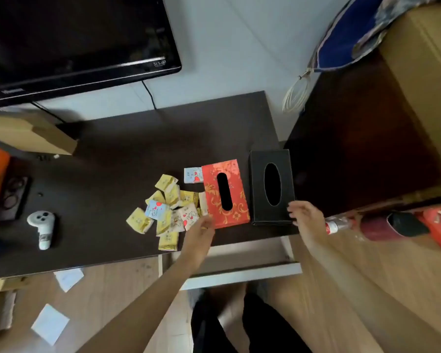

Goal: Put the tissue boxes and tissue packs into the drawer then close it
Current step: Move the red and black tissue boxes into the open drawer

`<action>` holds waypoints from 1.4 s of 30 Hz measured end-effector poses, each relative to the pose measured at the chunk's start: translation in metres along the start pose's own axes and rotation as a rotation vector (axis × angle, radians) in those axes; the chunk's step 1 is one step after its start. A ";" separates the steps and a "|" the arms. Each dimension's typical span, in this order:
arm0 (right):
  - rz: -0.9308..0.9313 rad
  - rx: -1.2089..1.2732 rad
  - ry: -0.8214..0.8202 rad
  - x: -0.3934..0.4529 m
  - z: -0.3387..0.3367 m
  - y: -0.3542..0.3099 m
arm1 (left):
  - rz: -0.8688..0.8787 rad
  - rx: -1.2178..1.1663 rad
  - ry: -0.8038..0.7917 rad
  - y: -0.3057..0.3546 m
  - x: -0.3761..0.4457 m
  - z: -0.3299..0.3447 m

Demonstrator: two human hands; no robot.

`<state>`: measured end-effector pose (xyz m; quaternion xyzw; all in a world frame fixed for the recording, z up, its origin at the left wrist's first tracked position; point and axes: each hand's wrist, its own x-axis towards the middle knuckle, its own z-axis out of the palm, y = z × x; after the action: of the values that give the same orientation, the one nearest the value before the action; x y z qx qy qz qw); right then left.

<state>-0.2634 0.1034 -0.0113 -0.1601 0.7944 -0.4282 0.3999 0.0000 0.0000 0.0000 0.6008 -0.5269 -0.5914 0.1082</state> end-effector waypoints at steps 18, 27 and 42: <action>0.130 -0.486 -0.015 0.110 0.027 -0.006 | -0.114 0.612 0.278 0.051 0.136 0.018; 0.064 -0.332 0.048 0.076 -0.002 0.005 | 0.086 0.405 0.387 0.053 0.087 0.021; -0.076 -0.068 0.155 -0.029 0.014 0.081 | -0.054 0.085 0.547 -0.075 -0.044 0.048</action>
<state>-0.2269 0.1600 -0.0664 -0.1701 0.8304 -0.4270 0.3149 0.0094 0.0887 -0.0433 0.7561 -0.4860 -0.3871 0.2053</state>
